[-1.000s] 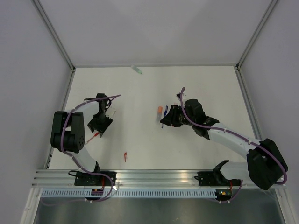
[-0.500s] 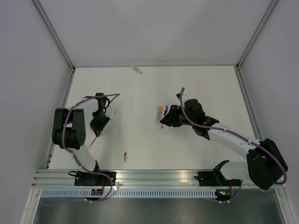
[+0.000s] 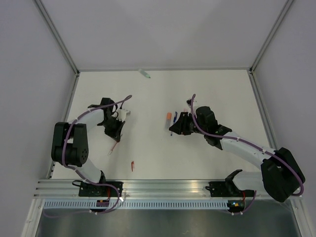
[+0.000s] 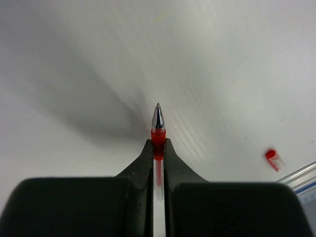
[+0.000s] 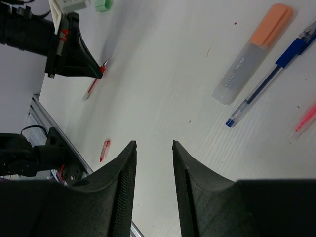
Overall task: Insert the pens into the pen caps
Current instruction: Pick up the pen from the center of the board.
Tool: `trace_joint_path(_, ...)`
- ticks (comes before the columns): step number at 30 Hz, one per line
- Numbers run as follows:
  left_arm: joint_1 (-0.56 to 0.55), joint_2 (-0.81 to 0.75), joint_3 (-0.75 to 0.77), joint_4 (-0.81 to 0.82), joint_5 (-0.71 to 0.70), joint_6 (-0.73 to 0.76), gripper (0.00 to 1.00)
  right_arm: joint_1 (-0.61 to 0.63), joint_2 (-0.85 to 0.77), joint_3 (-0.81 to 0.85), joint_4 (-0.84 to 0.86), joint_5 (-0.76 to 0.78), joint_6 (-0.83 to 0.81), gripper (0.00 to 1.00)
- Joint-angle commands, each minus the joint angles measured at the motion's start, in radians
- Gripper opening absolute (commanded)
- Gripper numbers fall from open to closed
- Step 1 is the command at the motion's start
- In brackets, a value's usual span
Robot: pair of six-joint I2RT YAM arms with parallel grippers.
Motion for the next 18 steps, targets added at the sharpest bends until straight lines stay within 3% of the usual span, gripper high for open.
trace_joint_path(1, -0.006, -0.106, 0.024, 0.146, 0.221, -0.044, 0.02, 0.021, -0.041, -0.048, 0.131, -0.047, -0.039, 0.41)
trace_joint_path(10, -0.007, -0.364, -0.008, 0.416, 0.464, -0.299, 0.02, 0.174, -0.079, -0.106, 0.344, -0.048, -0.118, 0.58)
trace_joint_path(13, -0.012, -0.443, -0.081, 0.636, 0.617, -0.494, 0.02, 0.19, -0.051, -0.132, 0.438, -0.062, -0.119, 0.6)
trace_joint_path(14, -0.015, -0.478, -0.109, 0.78, 0.68, -0.607, 0.02, 0.193, -0.045, -0.138, 0.482, -0.064, -0.121, 0.6)
trace_joint_path(18, -0.087, -0.543, -0.225, 1.023, 0.717, -0.792, 0.02, 0.237, -0.012, -0.166, 0.576, -0.068, -0.156, 0.61)
